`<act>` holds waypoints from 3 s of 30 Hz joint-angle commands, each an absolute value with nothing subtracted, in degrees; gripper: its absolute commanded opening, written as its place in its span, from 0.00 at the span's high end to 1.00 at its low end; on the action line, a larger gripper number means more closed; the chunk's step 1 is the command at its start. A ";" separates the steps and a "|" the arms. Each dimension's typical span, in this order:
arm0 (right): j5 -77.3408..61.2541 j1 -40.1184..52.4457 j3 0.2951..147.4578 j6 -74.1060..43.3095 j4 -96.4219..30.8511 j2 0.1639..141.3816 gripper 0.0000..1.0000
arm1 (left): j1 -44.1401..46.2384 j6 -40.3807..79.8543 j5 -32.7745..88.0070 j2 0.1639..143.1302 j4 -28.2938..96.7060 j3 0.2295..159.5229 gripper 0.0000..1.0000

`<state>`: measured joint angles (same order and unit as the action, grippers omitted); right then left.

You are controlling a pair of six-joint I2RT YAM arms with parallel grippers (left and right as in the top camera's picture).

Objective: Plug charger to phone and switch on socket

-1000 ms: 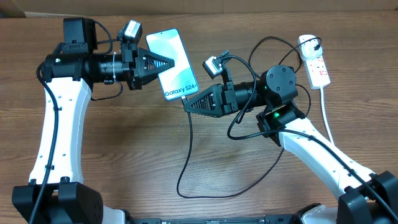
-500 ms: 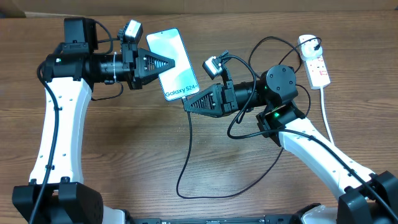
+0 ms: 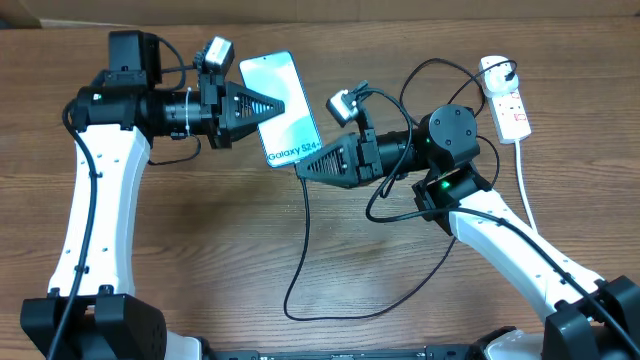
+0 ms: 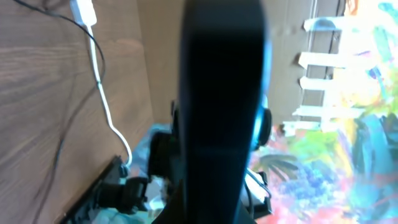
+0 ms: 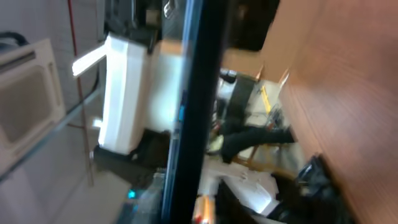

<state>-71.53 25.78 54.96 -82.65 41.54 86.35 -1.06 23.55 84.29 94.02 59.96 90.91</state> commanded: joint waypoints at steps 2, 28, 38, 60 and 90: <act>-67.11 24.99 55.20 -82.96 41.69 85.95 0.66 | 0.12 22.61 85.69 92.51 60.16 91.98 0.96; -32.99 25.02 55.18 -51.03 -17.56 86.00 0.07 | -0.62 27.44 35.62 97.08 58.41 91.98 0.96; -17.74 25.02 55.18 -39.94 -35.59 86.00 0.07 | 8.64 24.82 36.10 111.18 50.59 91.98 0.96; -16.08 25.02 55.18 -35.90 -37.82 86.00 0.07 | 13.17 27.42 41.45 127.39 40.23 91.98 0.91; -14.87 25.02 55.18 -35.48 -37.89 86.00 0.05 | 11.92 22.26 22.06 126.98 54.63 95.15 0.27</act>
